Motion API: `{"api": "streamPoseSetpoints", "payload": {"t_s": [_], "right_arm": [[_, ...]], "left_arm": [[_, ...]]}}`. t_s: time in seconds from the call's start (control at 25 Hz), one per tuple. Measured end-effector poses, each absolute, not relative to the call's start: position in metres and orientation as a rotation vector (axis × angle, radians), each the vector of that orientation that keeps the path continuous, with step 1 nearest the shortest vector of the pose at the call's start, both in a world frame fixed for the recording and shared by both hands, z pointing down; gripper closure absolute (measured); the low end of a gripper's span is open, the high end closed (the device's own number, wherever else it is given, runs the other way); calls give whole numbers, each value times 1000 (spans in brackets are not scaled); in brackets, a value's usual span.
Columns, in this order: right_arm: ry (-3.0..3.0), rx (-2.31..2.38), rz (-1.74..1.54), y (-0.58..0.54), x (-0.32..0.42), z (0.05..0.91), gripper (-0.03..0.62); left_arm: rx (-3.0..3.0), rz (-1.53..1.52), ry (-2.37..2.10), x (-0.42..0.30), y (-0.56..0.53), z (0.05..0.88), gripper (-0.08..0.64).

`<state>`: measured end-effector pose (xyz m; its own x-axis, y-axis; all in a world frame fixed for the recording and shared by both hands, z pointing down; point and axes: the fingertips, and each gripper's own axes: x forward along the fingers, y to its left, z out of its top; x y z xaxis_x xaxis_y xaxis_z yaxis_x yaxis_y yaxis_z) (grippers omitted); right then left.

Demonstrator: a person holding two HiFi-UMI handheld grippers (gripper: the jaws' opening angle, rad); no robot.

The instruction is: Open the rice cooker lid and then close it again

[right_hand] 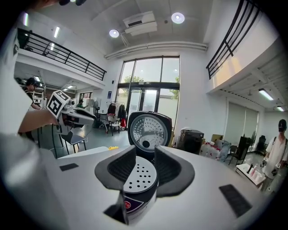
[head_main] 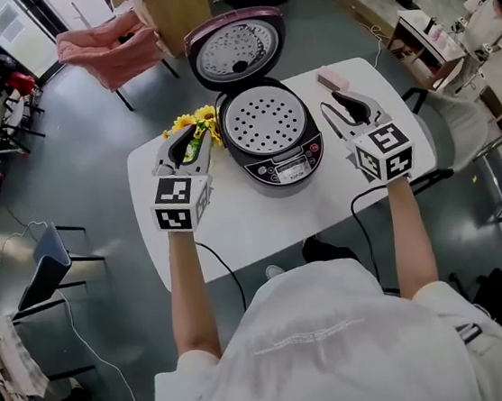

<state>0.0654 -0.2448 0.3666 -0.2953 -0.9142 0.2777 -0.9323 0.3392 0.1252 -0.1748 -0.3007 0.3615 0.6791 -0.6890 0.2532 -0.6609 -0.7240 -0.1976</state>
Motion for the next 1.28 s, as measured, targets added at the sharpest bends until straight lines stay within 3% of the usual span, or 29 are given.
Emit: {"api": "streamPoseSetpoints", "payload": {"t_s": [0.64,1.0,1.12,1.28], "right_arm": [[-2366,1562,139,-322,92,389,442],[-2390,1518,179,-343,98,408,432],[-2402,1514,193,-349,97,412,428],[-2412,1510,208,-356,96,414,423]], "left_arm": [[-2668,-531,1125,-132,-412,327,438],[-2660,-567,1100,-115,-470,314,373],[-2665,-589,1042,-107,-479,312,298],[-2646,-618,1016,-100,-491,310,279]]}}
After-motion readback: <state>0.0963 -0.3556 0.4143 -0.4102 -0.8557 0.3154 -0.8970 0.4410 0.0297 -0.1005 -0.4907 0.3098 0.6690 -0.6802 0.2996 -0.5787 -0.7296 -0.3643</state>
